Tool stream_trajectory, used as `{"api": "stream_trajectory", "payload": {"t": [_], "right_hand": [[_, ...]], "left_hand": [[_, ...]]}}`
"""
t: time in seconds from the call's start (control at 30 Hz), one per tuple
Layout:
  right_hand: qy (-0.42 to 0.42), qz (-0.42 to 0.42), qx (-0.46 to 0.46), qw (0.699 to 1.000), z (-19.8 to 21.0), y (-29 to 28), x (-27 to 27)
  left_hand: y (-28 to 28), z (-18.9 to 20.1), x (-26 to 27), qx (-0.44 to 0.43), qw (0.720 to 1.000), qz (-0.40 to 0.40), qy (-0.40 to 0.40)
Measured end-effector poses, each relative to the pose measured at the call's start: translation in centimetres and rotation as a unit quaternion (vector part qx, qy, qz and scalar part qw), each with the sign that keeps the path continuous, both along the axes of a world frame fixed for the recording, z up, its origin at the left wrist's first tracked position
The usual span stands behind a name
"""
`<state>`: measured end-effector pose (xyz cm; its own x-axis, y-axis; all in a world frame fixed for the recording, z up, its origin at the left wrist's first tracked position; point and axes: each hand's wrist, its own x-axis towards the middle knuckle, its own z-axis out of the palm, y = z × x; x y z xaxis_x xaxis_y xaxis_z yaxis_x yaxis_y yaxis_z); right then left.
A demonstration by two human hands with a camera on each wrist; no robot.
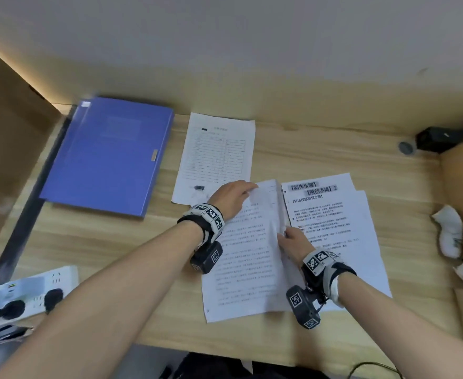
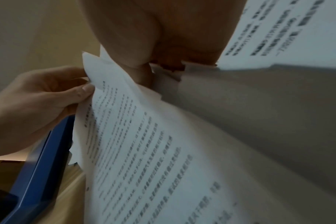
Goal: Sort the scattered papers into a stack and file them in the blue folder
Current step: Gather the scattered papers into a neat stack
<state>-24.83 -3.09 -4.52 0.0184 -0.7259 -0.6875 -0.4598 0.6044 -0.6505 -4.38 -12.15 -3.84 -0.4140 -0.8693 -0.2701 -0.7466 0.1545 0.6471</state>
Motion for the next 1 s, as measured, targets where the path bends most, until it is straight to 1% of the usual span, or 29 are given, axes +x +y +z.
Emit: {"api": "stream_trajectory", "payload": {"t": [0.07, 0.13, 0.2, 0.27, 0.3, 0.33, 0.37, 0.43, 0.47, 0.53, 0.6, 0.63, 0.67, 0.7, 0.73, 0.77, 0.83, 0.9, 1.0], "right_hand": [[0.004, -0.031, 0.028, 0.999, -0.6, 0.3, -0.3], [-0.013, -0.049, 0.038, 0.998, -1.3, 0.2, -0.5], [-0.027, -0.057, 0.013, 0.998, -1.4, 0.1, -0.6], [0.002, -0.006, -0.029, 1.0, -1.1, -0.1, -0.5], [0.032, 0.021, -0.051, 0.998, -0.9, -0.1, -0.4], [0.053, 0.031, -0.065, 0.996, -0.8, -0.3, -0.2], [0.075, 0.03, -0.087, 0.993, -0.6, -0.4, 0.1], [0.076, 0.011, -0.08, 0.994, -0.5, -1.0, 0.2], [0.064, 0.003, -0.068, 0.996, -0.6, -1.3, 0.2], [0.027, -0.002, -0.083, 0.996, 0.3, -2.1, 0.3], [-0.023, -0.015, -0.104, 0.994, 1.1, -3.3, 0.6], [-0.035, -0.029, -0.116, 0.992, 1.3, -4.1, 0.8], [-0.042, -0.04, -0.121, 0.991, 1.4, -5.0, 1.1], [-0.047, -0.052, -0.127, 0.989, 1.5, -6.0, 1.5], [-0.051, -0.059, -0.128, 0.989, 1.4, -7.0, 1.9], [-0.06, -0.063, -0.132, 0.987, 1.3, -8.0, 2.4], [-0.099, -0.07, -0.13, 0.984, 1.5, -9.8, 3.9], [-0.137, -0.091, -0.112, 0.98, 1.4, -11.7, 5.4], [-0.129, -0.101, -0.08, 0.983, 0.4, -14.5, 7.1]], "left_hand": [[-0.1, -1.2, -0.5, -0.018, 1.0, -0.002, 0.009], [-0.3, -2.1, -1.1, -0.027, 0.999, -0.001, 0.024], [-0.4, -2.2, -1.7, -0.034, 0.998, 0.01, 0.054], [-0.1, -1.8, -1.9, -0.059, 0.994, 0.026, 0.084], [0.2, -1.6, -1.7, -0.08, 0.992, 0.04, 0.092], [0.5, -1.3, -1.2, -0.098, 0.989, 0.067, 0.092], [0.9, -1.1, -0.6, -0.11, 0.984, 0.11, 0.089], [2.0, -0.5, 1.1, -0.114, 0.962, 0.229, 0.094], [2.7, -0.1, 2.0, -0.111, 0.947, 0.283, 0.103], [4.2, 0.4, 3.7, -0.102, 0.919, 0.365, 0.109], [5.2, 1.1, 4.7, -0.056, 0.898, 0.422, 0.112], [5.3, 1.5, 5.1, -0.001, 0.887, 0.442, 0.136], [5.1, 2.0, 5.3, 0.07, 0.868, 0.454, 0.188], [4.8, 2.4, 5.5, 0.144, 0.838, 0.458, 0.259], [4.3, 2.7, 5.7, 0.204, 0.81, 0.452, 0.313], [3.7, 2.8, 5.9, 0.236, 0.799, 0.438, 0.338], [2.1, 2.7, 6.4, 0.241, 0.807, 0.42, 0.337], [-0.1, 2.8, 7.0, 0.212, 0.822, 0.425, 0.313], [-3.8, 2.3, 8.2, 0.186, 0.828, 0.448, 0.281]]}}
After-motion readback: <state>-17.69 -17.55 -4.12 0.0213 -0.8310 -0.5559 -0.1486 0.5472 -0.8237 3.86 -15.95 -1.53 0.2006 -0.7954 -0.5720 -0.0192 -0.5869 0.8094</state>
